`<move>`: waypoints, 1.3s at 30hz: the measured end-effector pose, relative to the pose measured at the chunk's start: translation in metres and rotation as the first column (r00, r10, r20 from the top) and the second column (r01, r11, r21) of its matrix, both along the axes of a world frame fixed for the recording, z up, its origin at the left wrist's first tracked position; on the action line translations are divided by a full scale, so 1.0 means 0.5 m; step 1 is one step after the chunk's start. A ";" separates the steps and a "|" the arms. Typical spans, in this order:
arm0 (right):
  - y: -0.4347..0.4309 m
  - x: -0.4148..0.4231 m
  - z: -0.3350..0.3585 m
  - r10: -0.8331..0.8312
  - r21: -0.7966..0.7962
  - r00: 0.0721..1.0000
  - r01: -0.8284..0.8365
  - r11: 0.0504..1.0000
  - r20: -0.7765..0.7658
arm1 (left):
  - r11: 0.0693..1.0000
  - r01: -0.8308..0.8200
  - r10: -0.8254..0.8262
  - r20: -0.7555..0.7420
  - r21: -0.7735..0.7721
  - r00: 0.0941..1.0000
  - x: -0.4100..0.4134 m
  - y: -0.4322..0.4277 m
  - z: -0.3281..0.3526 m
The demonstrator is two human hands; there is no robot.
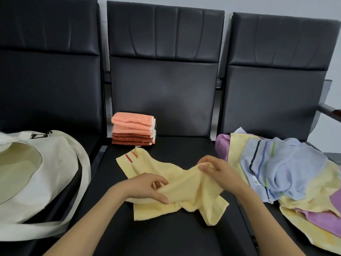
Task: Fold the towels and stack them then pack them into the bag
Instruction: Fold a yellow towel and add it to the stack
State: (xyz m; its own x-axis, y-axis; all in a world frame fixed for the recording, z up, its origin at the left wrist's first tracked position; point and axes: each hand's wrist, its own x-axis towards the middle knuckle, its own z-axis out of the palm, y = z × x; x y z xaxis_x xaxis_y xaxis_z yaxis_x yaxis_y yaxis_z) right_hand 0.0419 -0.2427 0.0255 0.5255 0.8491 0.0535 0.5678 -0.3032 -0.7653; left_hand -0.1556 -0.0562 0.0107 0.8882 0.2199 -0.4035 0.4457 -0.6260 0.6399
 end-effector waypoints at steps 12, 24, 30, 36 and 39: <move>0.005 0.029 0.010 -0.166 0.287 0.766 0.419 0.861 -0.621 | 0.812 -0.533 0.576 0.478 -0.239 0.663 0.009 0.033 0.029; 0.031 -0.005 -0.072 0.085 -0.379 0.975 -0.002 0.925 0.204 | 0.931 -0.140 0.122 0.073 0.336 0.990 0.034 -0.016 -0.057; 0.043 -0.001 -0.097 0.105 -0.408 0.921 0.062 0.911 0.374 | 0.880 -0.175 0.123 0.145 0.441 0.982 0.032 -0.010 -0.071; 0.052 -0.001 -0.062 -0.281 0.090 0.906 0.266 0.960 0.316 | 0.832 -0.532 0.367 0.564 0.156 0.740 0.033 0.000 -0.024; 0.049 -0.017 -0.010 -0.405 0.264 0.912 0.407 0.875 -0.064 | 0.776 -0.620 0.516 0.685 -0.119 0.514 0.027 -0.009 0.026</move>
State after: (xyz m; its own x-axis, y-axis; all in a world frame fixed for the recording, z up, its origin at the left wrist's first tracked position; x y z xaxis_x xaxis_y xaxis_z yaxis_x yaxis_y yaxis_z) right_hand 0.0334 -0.2182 0.0208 0.8220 0.5156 0.2419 0.4336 -0.2913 -0.8527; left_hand -0.1421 -0.0609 0.0237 0.5594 0.7756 0.2925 0.2379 -0.4882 0.8397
